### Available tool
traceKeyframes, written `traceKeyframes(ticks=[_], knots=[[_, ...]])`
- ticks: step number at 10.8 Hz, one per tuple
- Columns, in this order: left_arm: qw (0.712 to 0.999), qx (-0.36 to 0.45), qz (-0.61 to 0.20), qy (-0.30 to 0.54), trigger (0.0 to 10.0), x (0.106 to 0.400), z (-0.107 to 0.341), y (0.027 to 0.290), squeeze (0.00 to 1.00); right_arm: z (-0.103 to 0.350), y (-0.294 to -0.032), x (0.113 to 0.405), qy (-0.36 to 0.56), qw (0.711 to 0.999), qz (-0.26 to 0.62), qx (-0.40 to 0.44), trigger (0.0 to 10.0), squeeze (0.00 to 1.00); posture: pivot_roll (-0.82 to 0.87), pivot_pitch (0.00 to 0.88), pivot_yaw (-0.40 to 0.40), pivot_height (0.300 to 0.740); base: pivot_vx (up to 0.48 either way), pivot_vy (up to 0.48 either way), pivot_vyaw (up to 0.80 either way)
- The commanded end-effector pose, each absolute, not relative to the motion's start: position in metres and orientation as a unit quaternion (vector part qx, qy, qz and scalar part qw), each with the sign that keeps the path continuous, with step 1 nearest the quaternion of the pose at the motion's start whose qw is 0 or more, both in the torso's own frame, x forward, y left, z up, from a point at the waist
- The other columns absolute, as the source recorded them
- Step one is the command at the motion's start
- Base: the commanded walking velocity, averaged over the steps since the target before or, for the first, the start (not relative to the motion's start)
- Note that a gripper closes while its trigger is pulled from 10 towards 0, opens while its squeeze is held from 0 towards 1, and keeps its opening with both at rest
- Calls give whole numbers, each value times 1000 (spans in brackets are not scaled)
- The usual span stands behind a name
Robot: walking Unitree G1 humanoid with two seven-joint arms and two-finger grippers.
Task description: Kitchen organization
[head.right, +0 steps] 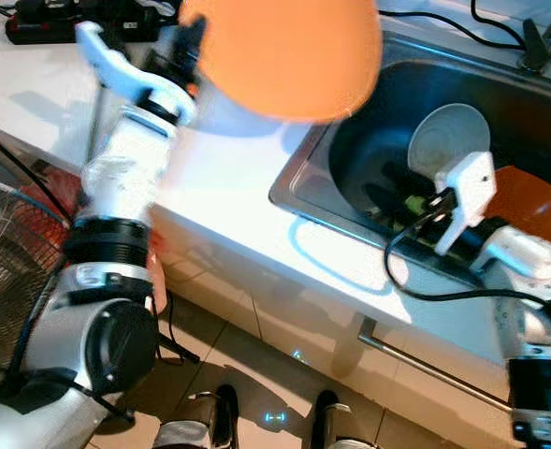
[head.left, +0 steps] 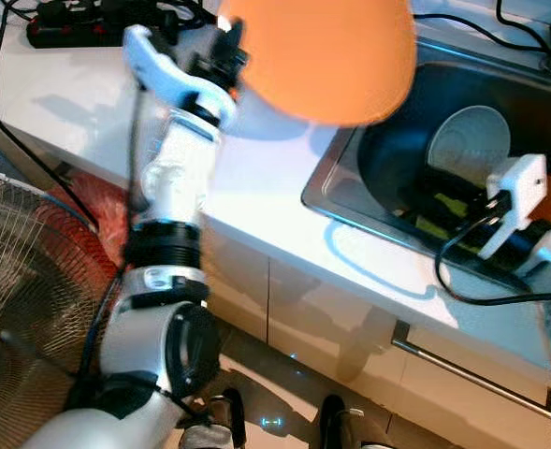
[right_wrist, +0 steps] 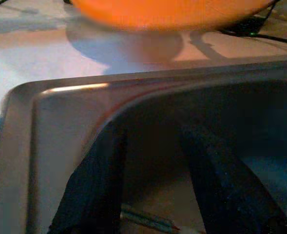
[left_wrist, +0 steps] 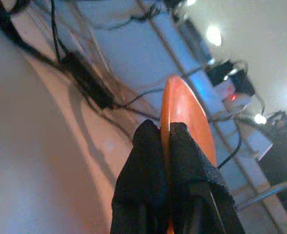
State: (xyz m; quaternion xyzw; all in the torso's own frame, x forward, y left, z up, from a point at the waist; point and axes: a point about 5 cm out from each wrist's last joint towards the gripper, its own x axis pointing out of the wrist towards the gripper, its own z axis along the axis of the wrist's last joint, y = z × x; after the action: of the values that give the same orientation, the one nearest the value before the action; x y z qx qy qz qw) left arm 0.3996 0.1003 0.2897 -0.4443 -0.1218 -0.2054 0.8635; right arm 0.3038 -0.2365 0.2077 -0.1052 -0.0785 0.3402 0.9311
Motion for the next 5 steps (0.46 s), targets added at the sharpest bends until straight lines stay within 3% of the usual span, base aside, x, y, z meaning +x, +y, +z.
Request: traceKeyframes(ticks=[1, 2, 5], knots=[[867, -413, -239, -143, 10000, 398, 307, 84, 0, 218, -244, 304, -89, 935, 323, -121, 10000, 0, -25, 224, 32, 740, 0, 0, 0], [885, -368, -247, -144, 10000, 398, 307, 70, 0, 226, -249, 305, -94, 935, 315, -132, 10000, 0, -41, 222, 30, 740, 0, 0, 0], [892, -324, -280, -145, 10000, 394, 310, 37, 0, 236, -262, 299, -92, 935, 309, -151, 10000, 0, -72, 214, 32, 740, 0, 0, 0]])
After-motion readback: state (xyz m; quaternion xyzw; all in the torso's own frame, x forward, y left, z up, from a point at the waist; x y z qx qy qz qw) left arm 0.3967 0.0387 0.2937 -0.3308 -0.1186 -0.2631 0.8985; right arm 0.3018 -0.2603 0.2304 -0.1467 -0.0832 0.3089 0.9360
